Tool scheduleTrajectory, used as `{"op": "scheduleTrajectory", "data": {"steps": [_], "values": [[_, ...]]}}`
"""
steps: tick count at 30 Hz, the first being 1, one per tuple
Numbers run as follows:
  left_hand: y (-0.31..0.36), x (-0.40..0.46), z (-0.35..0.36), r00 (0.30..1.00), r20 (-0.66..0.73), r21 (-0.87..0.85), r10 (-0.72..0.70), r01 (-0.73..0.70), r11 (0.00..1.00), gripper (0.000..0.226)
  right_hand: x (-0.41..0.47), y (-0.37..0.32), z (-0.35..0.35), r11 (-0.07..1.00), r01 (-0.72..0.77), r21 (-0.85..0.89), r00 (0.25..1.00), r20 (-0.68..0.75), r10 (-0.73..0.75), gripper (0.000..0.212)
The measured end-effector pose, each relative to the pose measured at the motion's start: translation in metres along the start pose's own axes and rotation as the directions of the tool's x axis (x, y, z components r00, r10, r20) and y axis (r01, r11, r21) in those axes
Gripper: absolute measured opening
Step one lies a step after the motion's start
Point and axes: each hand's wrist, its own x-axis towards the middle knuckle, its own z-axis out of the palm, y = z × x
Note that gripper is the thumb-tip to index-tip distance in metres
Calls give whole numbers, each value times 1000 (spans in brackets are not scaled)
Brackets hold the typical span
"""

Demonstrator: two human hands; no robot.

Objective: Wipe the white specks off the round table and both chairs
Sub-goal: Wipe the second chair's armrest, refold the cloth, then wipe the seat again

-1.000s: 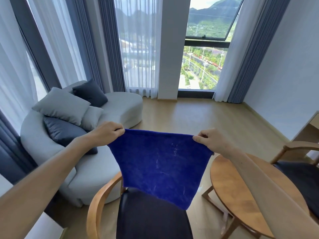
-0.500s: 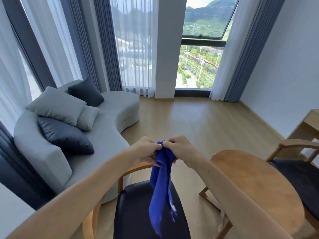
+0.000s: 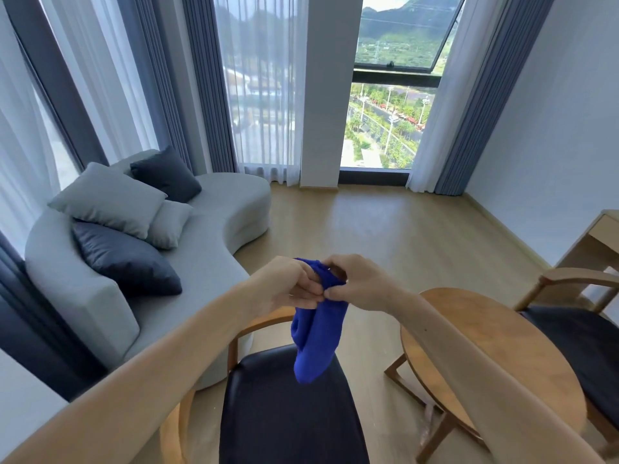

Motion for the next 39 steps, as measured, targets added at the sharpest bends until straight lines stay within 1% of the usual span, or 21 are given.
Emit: {"op": "scheduleTrajectory", "data": {"steps": [1,2,4,5,6,7,8,9,11,12,14,16,17,21,23,27,32,34,36,37,39], "values": [[-2,2,-5,996,-16,151,92,-88,985,26,0,2,-6,1000,21,-20,1000,-15,-22,26],[-5,5,-10,981,-24,310,193,-176,934,24,-1,4,-13,999,36,-22,999,-26,-37,26],[-12,8,-21,920,-27,585,392,-303,752,19,-2,5,-23,998,57,18,997,-57,-56,26],[-18,11,-26,879,-9,680,476,-343,648,33,-2,4,-27,996,70,56,995,-73,-66,26],[-23,16,-29,854,34,718,519,-382,582,54,-3,3,-30,992,86,92,994,-82,-79,27],[-27,20,-31,859,85,707,505,-409,576,72,-3,2,-32,988,105,114,992,-83,-96,29],[-30,23,-31,877,136,667,461,-425,612,82,-4,0,-33,985,124,120,990,-75,-116,30],[-33,26,-31,895,177,615,410,-425,664,84,-4,-1,-34,984,138,116,989,-62,-131,32],[-35,30,-34,911,208,526,356,-411,744,69,-8,2,-38,985,140,102,990,-45,-136,33],[-33,29,-38,906,209,523,368,-422,741,56,-11,7,-40,988,127,92,991,-51,-123,33],[-23,26,-46,869,180,554,461,-477,682,28,-17,21,-46,997,65,47,993,-97,-60,30],[-7,21,-51,832,152,522,534,-526,671,12,-22,38,-51,1000,-17,20,991,-135,20,26],[0,19,-50,822,171,506,543,-546,668,9,-24,44,-52,999,-46,17,989,-140,48,24],[15,11,-33,834,280,443,475,-551,707,16,-29,49,-47,997,-78,31,984,-158,82,27],[18,10,-29,842,267,442,469,-540,717,15,-31,49,-46,995,-87,57,985,-143,94,23],[19,12,-30,826,205,489,524,-551,676,15,-29,47,-45,995,-80,67,981,-173,91,19],[19,11,-29,833,189,446,520,-545,710,10,-26,41,-42,994,-68,85,968,-237,87,26],[20,9,-27,834,200,427,515,-547,720,11,-27,39,-42,991,-62,115,974,-212,85,31],[21,7,-23,832,232,423,504,-553,718,11,-26,37,-41,993,-57,103,987,-145,71,36],[21,7,-20,829,253,427,499,-558,711,11,-25,36,-40,995,-55,86,993,-104,64,36],[22,7,-16,819,293,433,493,-573,696,10,-21,32,-34,998,-26,65,998,-55,29,28]]}}
